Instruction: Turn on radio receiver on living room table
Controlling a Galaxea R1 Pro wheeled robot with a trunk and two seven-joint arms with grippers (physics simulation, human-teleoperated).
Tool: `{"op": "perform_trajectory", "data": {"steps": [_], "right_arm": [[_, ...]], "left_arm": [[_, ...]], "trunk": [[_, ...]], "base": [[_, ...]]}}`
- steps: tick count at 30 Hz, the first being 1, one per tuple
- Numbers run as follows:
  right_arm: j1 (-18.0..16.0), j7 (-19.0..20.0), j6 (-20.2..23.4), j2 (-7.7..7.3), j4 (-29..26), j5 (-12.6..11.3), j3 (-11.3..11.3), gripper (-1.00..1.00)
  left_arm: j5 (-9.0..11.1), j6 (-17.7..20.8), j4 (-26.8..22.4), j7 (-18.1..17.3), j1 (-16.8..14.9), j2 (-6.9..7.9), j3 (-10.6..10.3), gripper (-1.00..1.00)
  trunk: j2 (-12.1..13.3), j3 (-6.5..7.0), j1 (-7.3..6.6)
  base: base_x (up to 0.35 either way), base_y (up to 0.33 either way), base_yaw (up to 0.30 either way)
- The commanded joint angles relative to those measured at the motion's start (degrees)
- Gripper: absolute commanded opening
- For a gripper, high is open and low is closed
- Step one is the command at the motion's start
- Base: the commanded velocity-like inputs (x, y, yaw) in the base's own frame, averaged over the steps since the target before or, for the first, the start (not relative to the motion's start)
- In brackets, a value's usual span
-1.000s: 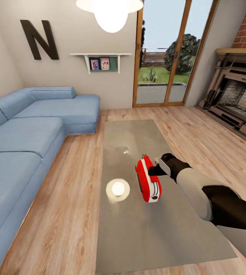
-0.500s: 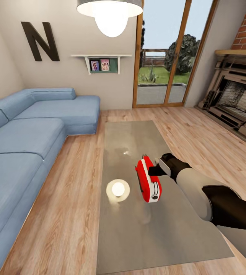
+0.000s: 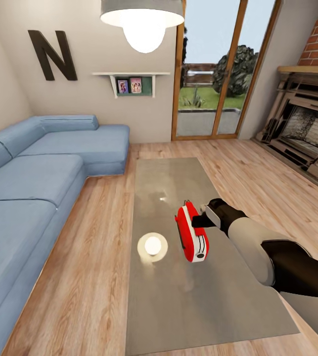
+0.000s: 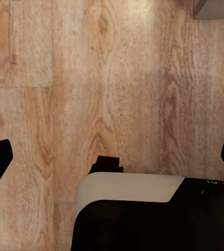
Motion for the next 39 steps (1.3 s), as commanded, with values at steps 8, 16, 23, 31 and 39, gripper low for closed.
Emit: {"op": "perform_trajectory", "data": {"steps": [8,16,23,31,39], "right_arm": [[0.0,0.0,0.0,0.00,0.0,0.0,-0.1,-1.00],[0.0,0.0,0.0,0.00,0.0,0.0,-0.1,-1.00],[0.0,-0.1,0.0,0.00,0.0,0.0,-0.1,-1.00],[0.0,-0.1,0.0,0.03,0.0,0.0,-0.1,-1.00],[0.0,-0.1,-0.1,0.06,0.0,0.0,-0.1,-1.00]], "left_arm": [[0.0,0.1,0.0,0.0,0.0,0.07,0.0,1.00],[0.0,0.2,0.0,0.0,0.0,0.09,0.0,1.00],[-0.2,0.2,0.0,0.0,0.0,0.09,0.0,1.00],[-0.2,0.2,0.0,0.0,0.0,0.09,0.0,1.00],[-0.2,0.2,0.0,0.0,0.0,0.09,0.0,1.00]], "trunk": [[3.2,1.44,-1.76],[6.4,2.88,-3.52],[9.2,4.14,-5.06],[12.4,5.57,-6.82],[15.7,7.01,-8.57]], "base": [[0.000,0.000,0.000],[0.000,0.000,0.000],[0.000,0.000,0.000],[0.000,0.000,0.000],[0.000,0.000,0.000]]}}
